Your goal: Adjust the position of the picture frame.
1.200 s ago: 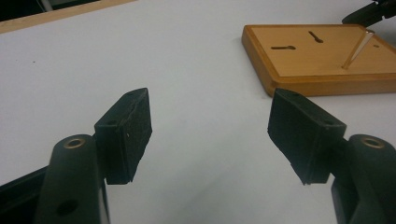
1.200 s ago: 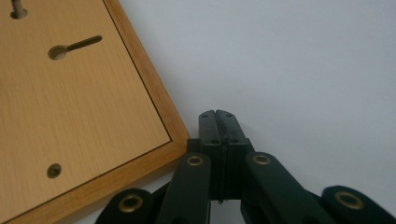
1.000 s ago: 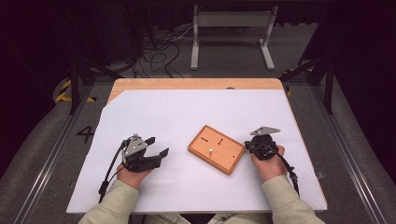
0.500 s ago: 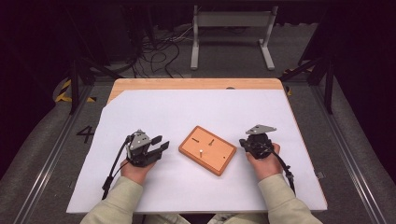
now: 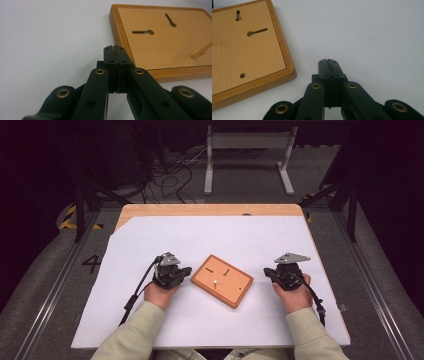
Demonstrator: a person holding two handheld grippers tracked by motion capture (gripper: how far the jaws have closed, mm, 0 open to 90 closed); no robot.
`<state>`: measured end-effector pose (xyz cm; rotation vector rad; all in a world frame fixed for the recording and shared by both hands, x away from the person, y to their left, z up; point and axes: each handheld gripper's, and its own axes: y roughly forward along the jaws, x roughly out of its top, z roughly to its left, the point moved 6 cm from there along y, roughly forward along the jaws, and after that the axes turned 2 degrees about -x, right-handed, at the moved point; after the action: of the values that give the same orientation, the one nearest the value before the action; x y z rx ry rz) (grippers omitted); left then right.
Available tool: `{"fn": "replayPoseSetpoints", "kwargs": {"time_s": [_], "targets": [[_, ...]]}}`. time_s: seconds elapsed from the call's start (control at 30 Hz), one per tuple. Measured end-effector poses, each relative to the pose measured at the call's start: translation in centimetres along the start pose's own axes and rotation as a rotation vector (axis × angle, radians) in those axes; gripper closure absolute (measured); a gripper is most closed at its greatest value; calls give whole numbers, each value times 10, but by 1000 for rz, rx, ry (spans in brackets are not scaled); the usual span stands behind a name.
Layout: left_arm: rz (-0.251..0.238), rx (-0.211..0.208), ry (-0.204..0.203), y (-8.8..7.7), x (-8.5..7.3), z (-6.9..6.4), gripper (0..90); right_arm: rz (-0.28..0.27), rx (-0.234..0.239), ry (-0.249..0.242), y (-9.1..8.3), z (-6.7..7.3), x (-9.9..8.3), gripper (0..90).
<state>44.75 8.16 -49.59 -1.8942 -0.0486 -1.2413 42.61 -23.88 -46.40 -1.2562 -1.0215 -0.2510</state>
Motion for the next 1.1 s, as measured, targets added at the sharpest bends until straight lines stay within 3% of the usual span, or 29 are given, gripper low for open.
{"fn": "replayPoseSetpoints", "kwargs": {"time_s": [0.17,0.4,0.6,0.77,1.1], "targets": [[41,-4,22,6,-2,-2,897,1,3,11,-5,-3,-3,900],[64,-11,8,4,-4,-3,900,-1,6,21,-10,-8,-4,900],[89,-57,15,3,-5,-9,899,0,9,31,-14,-12,-5,900],[117,-130,64,3,-6,-32,899,7,11,30,-16,-13,-7,900],[130,-193,129,4,-5,-60,899,63,2,43,-14,-17,-14,900]]}}
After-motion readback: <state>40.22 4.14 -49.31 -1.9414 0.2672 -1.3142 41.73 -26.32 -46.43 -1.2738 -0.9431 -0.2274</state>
